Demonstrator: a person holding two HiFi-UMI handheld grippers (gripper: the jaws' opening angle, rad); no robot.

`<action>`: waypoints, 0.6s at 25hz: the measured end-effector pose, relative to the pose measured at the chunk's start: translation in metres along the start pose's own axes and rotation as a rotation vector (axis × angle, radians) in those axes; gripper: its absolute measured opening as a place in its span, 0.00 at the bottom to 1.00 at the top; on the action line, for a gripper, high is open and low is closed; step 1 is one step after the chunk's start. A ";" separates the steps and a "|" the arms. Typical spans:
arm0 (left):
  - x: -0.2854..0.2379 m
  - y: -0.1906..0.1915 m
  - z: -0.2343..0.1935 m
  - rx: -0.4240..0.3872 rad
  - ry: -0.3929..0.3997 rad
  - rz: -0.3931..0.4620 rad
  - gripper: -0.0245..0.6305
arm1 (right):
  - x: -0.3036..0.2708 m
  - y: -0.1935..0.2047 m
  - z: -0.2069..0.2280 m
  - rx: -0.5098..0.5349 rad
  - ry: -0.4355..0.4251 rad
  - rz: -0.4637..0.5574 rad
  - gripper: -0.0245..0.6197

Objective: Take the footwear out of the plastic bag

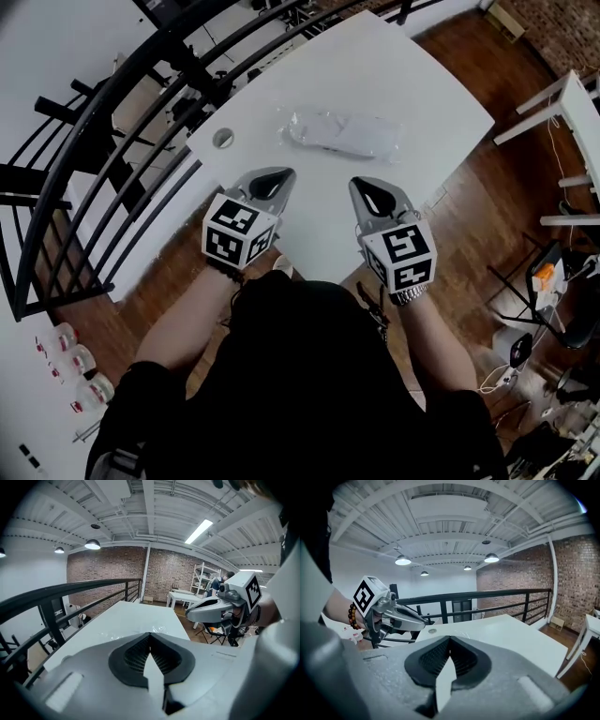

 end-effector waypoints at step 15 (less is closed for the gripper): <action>-0.028 0.033 -0.094 0.101 -0.005 -0.078 0.14 | -0.075 0.009 0.033 -0.054 0.064 -0.096 0.02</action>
Point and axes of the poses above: the fingertips, and each gripper's own axes: x backward along the fingers, z to its right, y out of its underside, the point moved 2 cm from there along x, backward along the fingers, and after that the axes turned 12 degrees about -x, right-handed, at the moved point
